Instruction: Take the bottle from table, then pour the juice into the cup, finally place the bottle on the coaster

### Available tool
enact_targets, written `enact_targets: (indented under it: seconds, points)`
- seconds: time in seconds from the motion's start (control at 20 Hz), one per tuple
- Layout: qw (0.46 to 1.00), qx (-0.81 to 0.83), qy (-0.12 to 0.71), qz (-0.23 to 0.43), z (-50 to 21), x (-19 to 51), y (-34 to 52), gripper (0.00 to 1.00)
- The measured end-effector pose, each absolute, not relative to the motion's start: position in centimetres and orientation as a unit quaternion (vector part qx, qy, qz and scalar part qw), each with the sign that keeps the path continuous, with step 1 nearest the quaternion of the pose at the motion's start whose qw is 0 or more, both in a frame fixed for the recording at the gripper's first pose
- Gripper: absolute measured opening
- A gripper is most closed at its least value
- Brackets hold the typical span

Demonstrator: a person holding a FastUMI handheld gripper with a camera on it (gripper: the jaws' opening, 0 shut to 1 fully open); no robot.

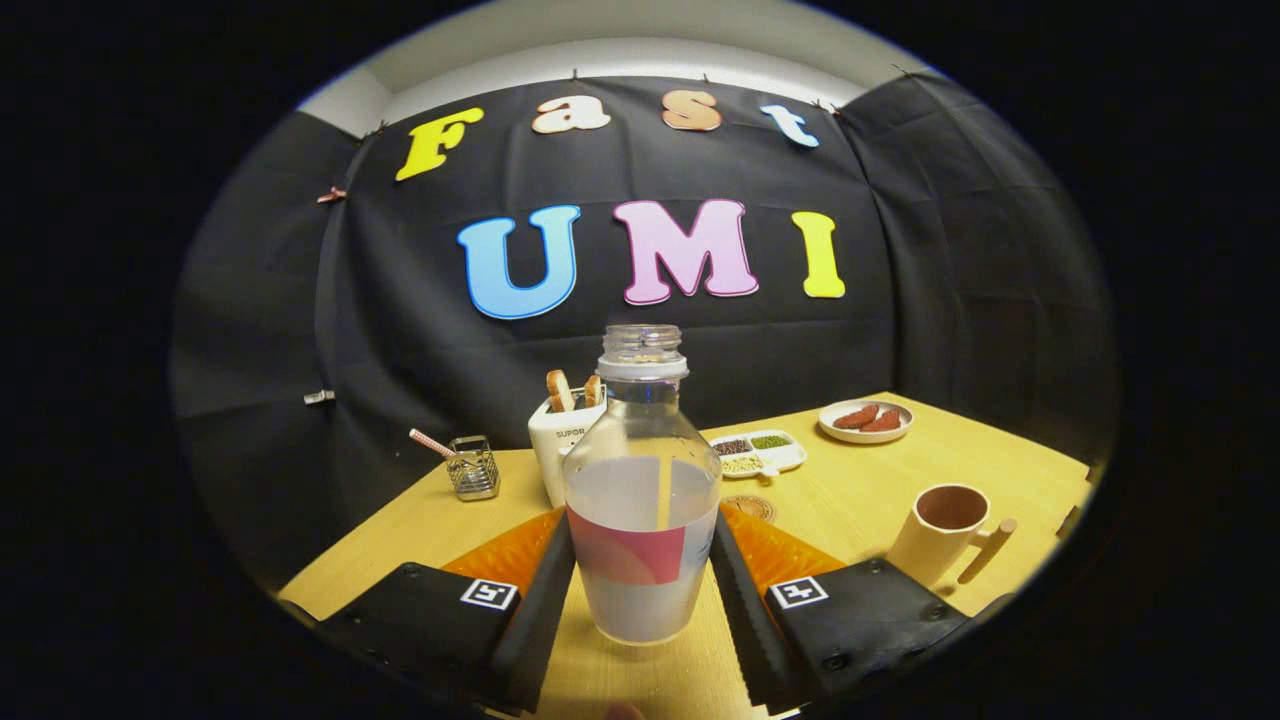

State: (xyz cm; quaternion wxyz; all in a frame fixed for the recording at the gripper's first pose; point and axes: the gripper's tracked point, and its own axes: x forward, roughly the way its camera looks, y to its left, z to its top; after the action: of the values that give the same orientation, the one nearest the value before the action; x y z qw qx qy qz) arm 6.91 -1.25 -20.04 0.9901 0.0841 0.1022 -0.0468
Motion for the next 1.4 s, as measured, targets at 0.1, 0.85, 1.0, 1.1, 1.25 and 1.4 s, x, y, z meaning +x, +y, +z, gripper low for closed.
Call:
enact_targets:
  seconds: [0.1,0.85,1.0,1.1,1.25,1.4]
  points:
    - [0.984,0.119,0.119,-0.059,-20.5,6.5,-2.6,0.76]
    - [0.911,0.376,0.129,-0.11,-21.1,6.4,-7.8,0.76]
    - [0.89,0.426,0.116,-0.114,-20.7,6.7,-8.5,0.76]
    - [0.877,0.451,0.113,-0.118,-20.8,7.0,-8.8,0.76]
    - [0.863,0.476,0.107,-0.131,-21.2,7.1,-9.7,0.76]
    - [0.844,0.508,0.104,-0.136,-21.8,7.0,-10.0,0.76]
